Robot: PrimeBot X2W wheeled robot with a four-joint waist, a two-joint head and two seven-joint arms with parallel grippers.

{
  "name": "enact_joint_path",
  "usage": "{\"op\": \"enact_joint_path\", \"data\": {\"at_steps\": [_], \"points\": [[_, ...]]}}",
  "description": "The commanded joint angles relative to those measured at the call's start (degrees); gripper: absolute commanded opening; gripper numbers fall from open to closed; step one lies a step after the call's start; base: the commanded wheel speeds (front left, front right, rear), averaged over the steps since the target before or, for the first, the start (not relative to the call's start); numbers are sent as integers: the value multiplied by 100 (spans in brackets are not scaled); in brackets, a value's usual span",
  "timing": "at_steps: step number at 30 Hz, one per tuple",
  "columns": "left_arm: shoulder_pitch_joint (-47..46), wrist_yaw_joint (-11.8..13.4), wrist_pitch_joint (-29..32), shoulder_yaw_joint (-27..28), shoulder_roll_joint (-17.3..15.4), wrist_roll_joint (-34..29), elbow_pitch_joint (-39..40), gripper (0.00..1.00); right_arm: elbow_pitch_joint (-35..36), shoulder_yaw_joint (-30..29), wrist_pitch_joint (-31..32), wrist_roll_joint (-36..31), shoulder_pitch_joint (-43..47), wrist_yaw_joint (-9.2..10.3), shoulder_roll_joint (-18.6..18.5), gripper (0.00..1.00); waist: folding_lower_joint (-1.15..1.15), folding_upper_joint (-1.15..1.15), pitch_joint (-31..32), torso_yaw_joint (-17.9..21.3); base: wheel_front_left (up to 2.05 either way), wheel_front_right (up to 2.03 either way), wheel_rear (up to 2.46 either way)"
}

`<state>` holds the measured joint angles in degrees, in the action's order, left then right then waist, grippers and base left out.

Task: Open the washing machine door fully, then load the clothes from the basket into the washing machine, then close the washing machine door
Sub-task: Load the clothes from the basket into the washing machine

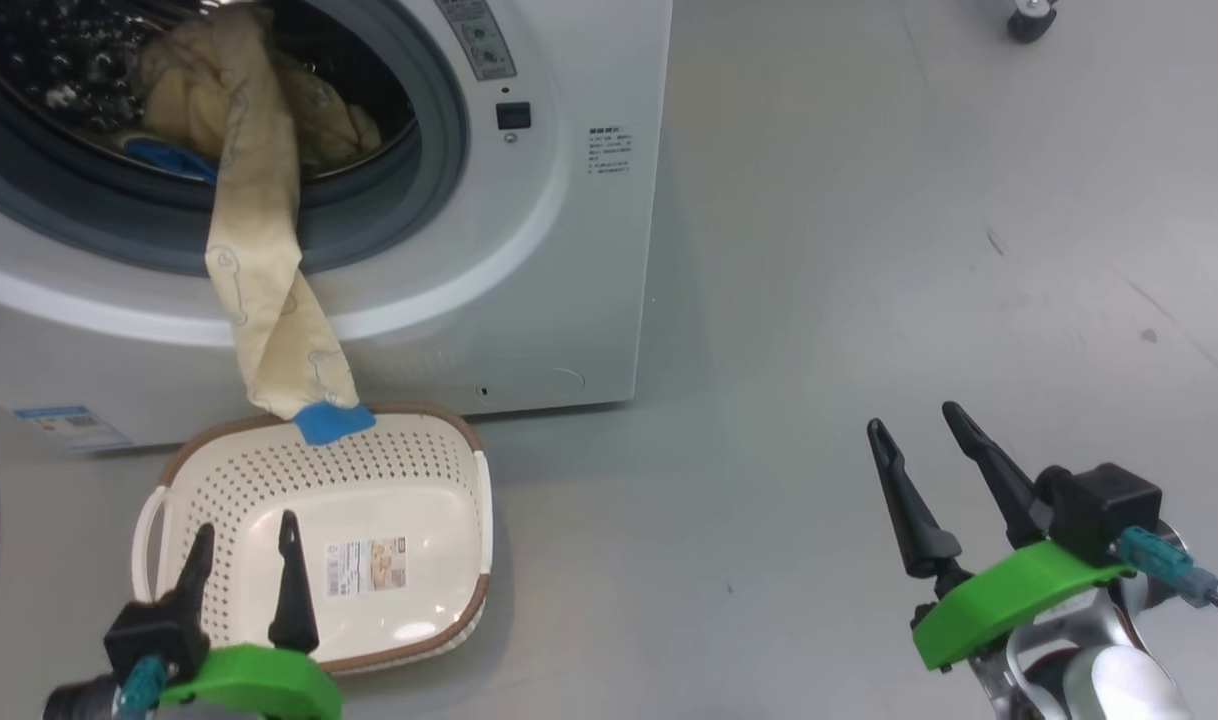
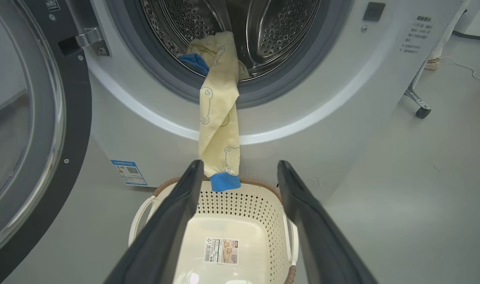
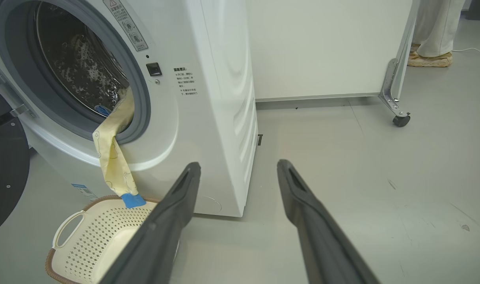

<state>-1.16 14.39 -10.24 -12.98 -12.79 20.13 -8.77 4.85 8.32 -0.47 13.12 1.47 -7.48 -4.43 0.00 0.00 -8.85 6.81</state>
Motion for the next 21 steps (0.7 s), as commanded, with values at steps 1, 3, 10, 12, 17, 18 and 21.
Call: {"op": "enact_joint_path", "data": {"at_steps": [1, 3, 10, 12, 17, 18, 21], "points": [[-487, 652, 39, 214, -68, 75, -104, 100, 248, 139, -17, 41, -357, -1, -145, 100, 0, 0, -284, 51, 0, 0, 0], [-808, 541, 98, 222, -125, 113, -469, 100, 266, 187, -37, 62, -463, -1, -167, 100, 0, 0, -498, 115, 0, 0, 0], [-1847, 203, 242, 267, -209, 288, -1620, 100, 227, 354, -190, 160, -808, -1, -180, 100, 0, 0, -1140, 301, 0, 0, 0], [-2225, 85, 386, 281, -253, 360, -2007, 100, 199, 410, -249, 195, -922, -1, -182, 100, 0, 0, -1355, 356, 0, 0, 0], [-3135, -138, 679, 342, -402, 489, -2722, 100, 121, 519, -426, 277, -1219, -1, -189, 100, 0, 0, -1881, 500, 0, 0, 0], [-3307, -193, 748, 374, -443, 537, -2852, 100, 103, 539, -463, 293, -1280, -1, -187, 100, 0, 0, -1972, 531, 0, 0, 0], [-3794, -349, 956, 391, -624, 579, -3174, 100, 45, 602, -570, 343, -1451, -1, -182, 100, 0, 0, -2255, 626, 0, 0, 0]]}}
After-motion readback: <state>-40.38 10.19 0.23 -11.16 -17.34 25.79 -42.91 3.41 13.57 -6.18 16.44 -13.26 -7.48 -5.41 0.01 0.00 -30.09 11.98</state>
